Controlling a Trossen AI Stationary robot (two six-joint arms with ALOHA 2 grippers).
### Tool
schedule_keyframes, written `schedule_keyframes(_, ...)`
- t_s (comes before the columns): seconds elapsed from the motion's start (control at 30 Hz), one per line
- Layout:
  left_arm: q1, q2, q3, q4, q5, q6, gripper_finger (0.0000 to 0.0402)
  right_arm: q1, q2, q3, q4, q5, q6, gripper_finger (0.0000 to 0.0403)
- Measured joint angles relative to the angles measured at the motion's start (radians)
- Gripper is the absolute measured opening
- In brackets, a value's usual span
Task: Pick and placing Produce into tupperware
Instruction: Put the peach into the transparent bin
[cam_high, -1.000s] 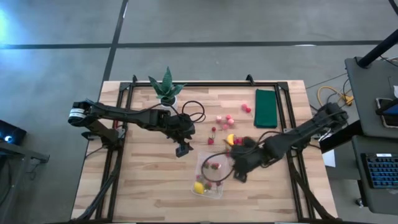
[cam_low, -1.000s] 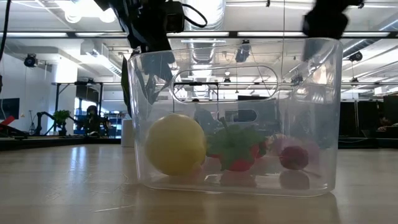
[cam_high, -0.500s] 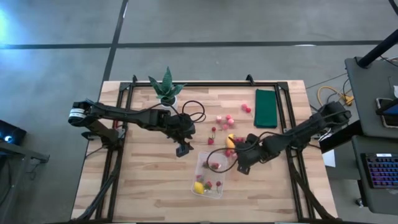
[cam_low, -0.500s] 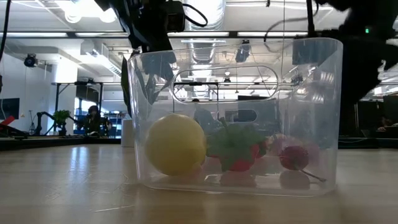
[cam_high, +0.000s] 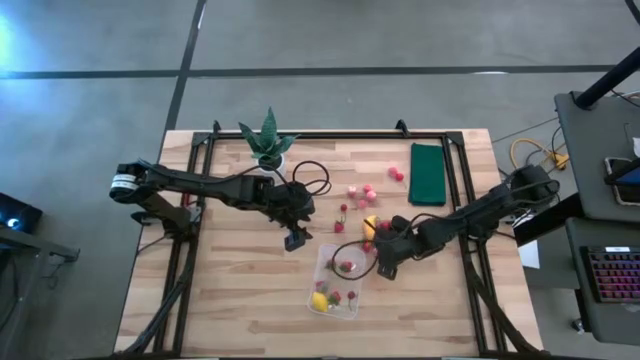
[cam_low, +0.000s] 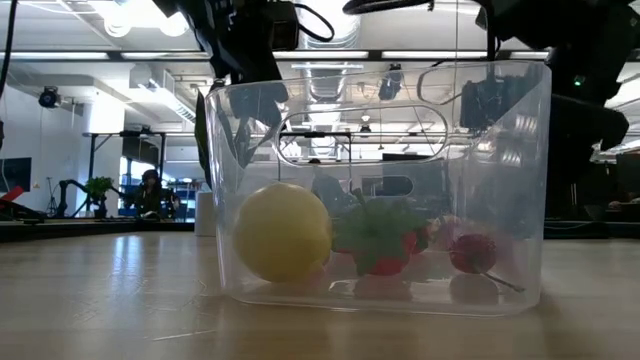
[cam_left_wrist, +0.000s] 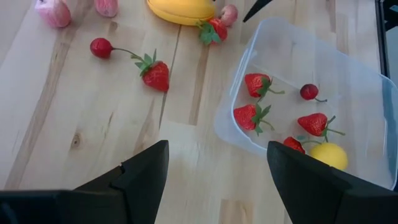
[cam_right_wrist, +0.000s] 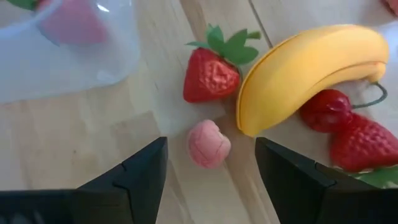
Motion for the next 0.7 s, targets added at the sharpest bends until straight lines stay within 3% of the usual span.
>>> schedule_keyframes(0.33,0.000,0.000,0.000,0.008,-0.002,0.000,0.0258,-0.001,0.060,0.013,0.011,0.003,0.022,0.0219)
schedule_keyframes(0.7,0.000,0.000,0.000,0.012,-0.002,0.000,0.0258,-0.001,0.072,0.013,0.013,0.005,0.028,0.0123)
